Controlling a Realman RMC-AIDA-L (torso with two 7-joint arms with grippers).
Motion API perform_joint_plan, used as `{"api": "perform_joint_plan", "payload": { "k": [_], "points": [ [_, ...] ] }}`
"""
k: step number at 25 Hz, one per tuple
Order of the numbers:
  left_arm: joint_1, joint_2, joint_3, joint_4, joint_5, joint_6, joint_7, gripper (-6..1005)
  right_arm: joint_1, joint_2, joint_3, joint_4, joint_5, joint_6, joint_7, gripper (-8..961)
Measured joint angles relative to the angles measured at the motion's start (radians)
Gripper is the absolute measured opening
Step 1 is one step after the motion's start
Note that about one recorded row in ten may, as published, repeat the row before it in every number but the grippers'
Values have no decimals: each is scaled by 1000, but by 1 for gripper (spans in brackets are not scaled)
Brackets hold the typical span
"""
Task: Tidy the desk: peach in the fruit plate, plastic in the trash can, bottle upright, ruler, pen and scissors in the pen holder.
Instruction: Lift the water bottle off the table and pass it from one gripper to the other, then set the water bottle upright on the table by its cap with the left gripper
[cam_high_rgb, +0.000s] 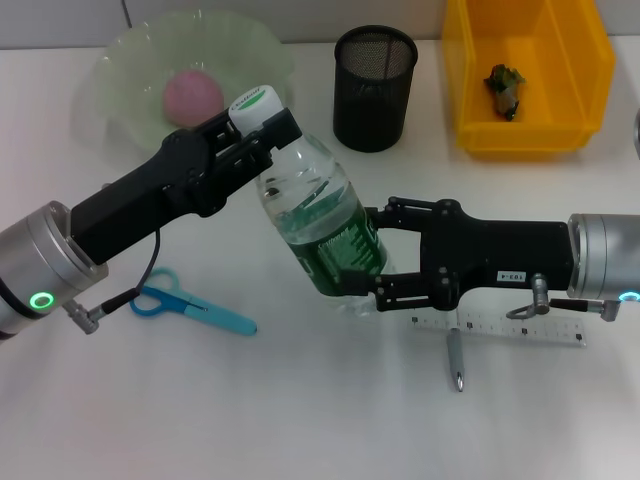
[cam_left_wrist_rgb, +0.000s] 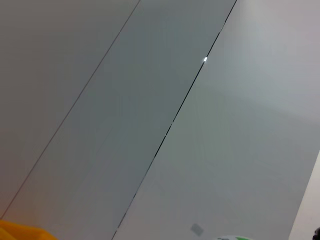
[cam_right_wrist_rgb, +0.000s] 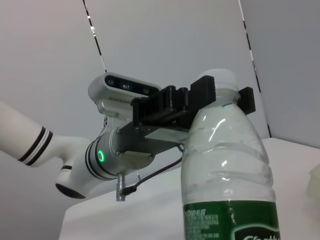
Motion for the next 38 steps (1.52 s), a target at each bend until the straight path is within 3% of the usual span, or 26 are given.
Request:
{"api": "perform_joint_plan", "payload": {
  "k": [16,38],
  "points": [
    [35,3,-29,98,0,-40,25,438,-20,0,-2,-30,-23,24,-7,834],
    [84,5,-152,117,0,-143,394,438,-38,6,-4,9,-17,124,-156,833]
  ]
}}
